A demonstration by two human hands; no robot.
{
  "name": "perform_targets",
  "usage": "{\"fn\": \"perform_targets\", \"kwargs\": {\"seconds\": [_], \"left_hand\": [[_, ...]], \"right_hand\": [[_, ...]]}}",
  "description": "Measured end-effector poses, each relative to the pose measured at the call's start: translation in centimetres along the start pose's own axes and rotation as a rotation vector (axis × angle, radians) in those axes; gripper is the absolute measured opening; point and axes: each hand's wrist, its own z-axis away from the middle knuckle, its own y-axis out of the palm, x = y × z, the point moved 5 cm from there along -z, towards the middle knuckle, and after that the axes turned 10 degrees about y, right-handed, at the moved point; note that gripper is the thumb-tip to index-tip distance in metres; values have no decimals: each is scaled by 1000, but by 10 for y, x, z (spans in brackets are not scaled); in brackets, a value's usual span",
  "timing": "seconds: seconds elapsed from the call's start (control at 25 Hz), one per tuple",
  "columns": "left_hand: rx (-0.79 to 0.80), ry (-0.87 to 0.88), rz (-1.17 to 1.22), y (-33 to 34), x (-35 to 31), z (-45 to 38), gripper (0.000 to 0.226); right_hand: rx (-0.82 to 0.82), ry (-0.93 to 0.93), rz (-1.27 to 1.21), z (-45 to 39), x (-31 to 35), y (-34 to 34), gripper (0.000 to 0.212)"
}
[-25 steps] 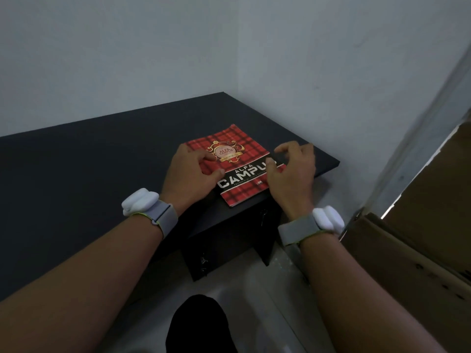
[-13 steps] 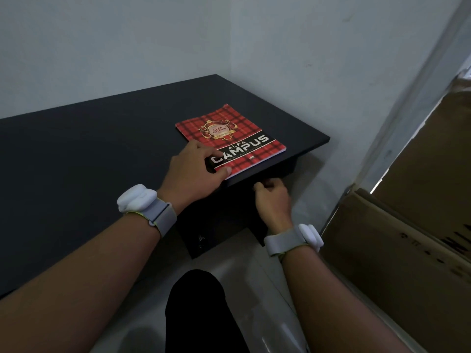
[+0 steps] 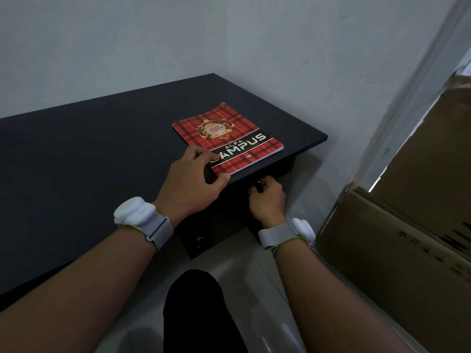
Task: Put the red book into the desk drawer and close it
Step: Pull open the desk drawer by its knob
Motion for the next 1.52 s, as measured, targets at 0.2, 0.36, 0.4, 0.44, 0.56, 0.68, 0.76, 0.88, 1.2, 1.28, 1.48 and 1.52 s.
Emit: {"fn": "perform_targets", "kwargs": {"seconds": [0.2,0.36,0.4,0.44,0.56,0.68,0.76,0.88,1.2,1.28,1.48,1.52], "left_hand": [[-3,39,-55,0,-6,1,62],[-29,62,-77,-1,-9,3,54],[-27,63,-80,-1,-9,4,54],[-23,64,-83,-1,-8,4,54],[-22,77,-88,-3,-9,6,56],[-13,84,-83,-5,-11,8,60],[-9,86,-83,-5,-12,9,60],[-11,85,-81,-6,-12,8,61],[-31,87,-67,-7,-13,8,62],[-31,98,-72,-8,-14,8,62],[-84,80,-84,-10,-16,9,50],[-119,63,-76,-11,-16,10,48]], "right_hand": [[-14,-38,-36,6,-8,-6,9],[-29,-57,-69,13,-20,-17,5],[-34,-63,-76,16,-23,-20,4],[-41,-68,-81,18,-25,-24,5],[-64,-80,-82,26,-32,-33,6],[-70,-69,-91,32,-39,-41,4],[-69,-70,-99,37,-44,-45,4],[-86,-76,-102,43,-51,-53,5],[-114,-52,-119,59,-72,-70,2],[-117,-41,-124,62,-79,-73,2],[-133,-41,-141,67,-98,-79,4],[-139,-45,-146,67,-102,-79,6]]}}
